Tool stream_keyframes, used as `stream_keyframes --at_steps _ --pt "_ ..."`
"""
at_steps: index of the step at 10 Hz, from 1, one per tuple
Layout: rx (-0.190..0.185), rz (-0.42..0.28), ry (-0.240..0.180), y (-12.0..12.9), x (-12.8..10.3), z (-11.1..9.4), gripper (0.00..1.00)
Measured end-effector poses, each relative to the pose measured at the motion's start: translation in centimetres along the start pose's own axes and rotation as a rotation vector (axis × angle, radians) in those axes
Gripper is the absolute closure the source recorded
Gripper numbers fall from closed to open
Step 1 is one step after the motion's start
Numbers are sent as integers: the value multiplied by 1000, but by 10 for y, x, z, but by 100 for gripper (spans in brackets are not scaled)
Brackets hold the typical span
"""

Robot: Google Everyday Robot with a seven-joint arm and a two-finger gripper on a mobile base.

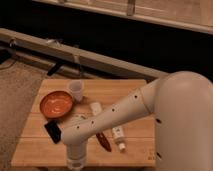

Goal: Drag the ceramic bowl in a circle

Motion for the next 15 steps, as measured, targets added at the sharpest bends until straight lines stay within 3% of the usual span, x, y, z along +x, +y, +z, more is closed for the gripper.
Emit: stream_keyframes --at_steps 2,3,4,5,9,12,15 --pt "3 -1 1 0 0 0 20" --pt "23 -15 24 -4 0 -4 20" --pt "53 -30 74 -13 -2 -11 20" --pt "91 -49 123 -29 -3 -22 20" --pt "226 -95 253 -79 -21 -63 20" --pt "297 -110 314 -124 -20 -99 20" --pt "338 -144 331 -177 -30 -124 20"
